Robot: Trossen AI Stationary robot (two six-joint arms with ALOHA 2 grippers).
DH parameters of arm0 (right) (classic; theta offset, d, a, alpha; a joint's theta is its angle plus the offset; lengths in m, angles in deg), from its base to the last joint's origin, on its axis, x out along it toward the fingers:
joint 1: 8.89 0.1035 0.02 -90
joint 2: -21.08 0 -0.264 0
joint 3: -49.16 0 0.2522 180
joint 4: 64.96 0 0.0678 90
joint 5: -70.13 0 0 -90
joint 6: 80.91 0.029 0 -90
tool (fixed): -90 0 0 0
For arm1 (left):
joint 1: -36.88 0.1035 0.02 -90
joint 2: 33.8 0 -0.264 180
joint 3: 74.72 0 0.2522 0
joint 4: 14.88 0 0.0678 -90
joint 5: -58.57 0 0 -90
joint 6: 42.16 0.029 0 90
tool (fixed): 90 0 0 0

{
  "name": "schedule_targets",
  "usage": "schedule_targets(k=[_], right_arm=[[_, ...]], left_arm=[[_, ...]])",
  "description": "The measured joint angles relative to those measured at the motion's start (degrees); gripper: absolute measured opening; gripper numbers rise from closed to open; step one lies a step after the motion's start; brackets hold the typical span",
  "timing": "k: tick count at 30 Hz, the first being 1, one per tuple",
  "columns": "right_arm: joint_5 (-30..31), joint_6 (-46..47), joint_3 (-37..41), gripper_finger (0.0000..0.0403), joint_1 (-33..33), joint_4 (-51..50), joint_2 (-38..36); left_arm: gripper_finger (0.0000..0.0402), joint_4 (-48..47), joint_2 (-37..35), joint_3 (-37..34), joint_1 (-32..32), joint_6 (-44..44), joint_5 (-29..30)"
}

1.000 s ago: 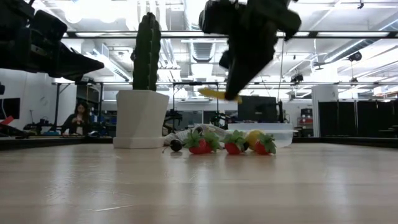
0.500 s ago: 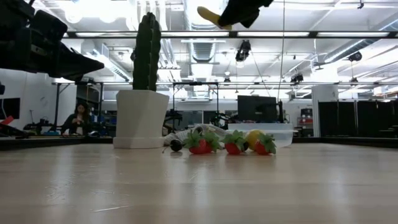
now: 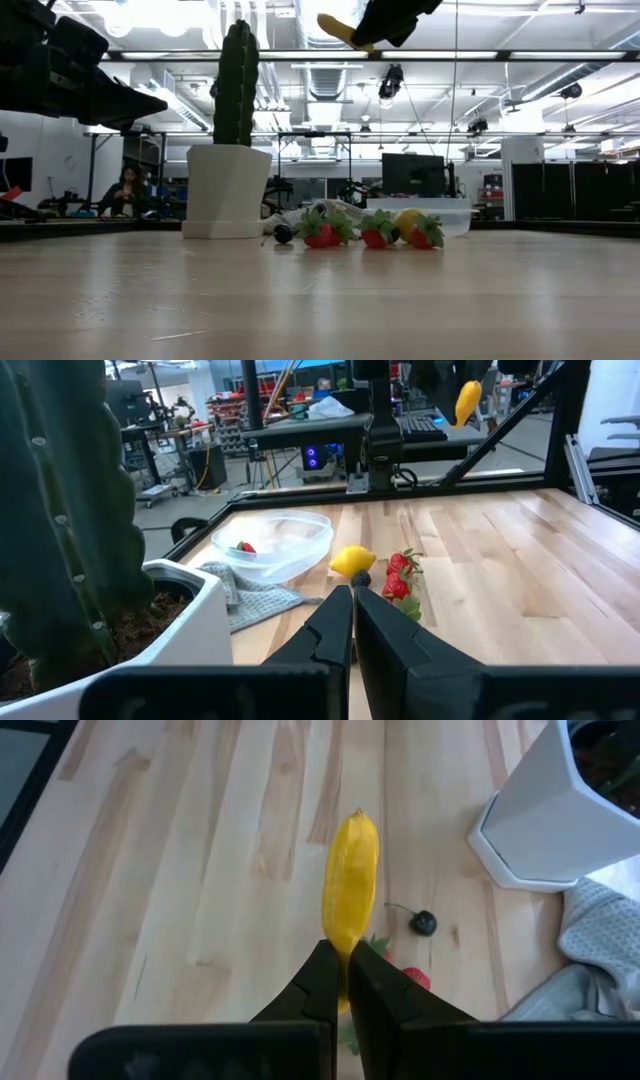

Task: Pick and placing Produce into tupperware
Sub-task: Put the corn into the transparent bin

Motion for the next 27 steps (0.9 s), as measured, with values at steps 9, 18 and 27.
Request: schedule_targets(k=[9,18,27], right_arm=[[0.5,-1.0,0.2,0.0008,0.0,-3.1,-0.9],[4.6,-1.3,2.5,0.0008,-0.4,-6.0,-4.2],[6.1,-1.9,6.9,0.0008,-3.0,-5.9,-10.1]], left_arm=[[0.0,0.0,0.0,0.0,0.0,0.0,0.0],[0.0,-0.1,0.0,0.0,0.0,0.0,0.0],[0.0,-0.1,0.0,0.0,0.0,0.0,0.0]])
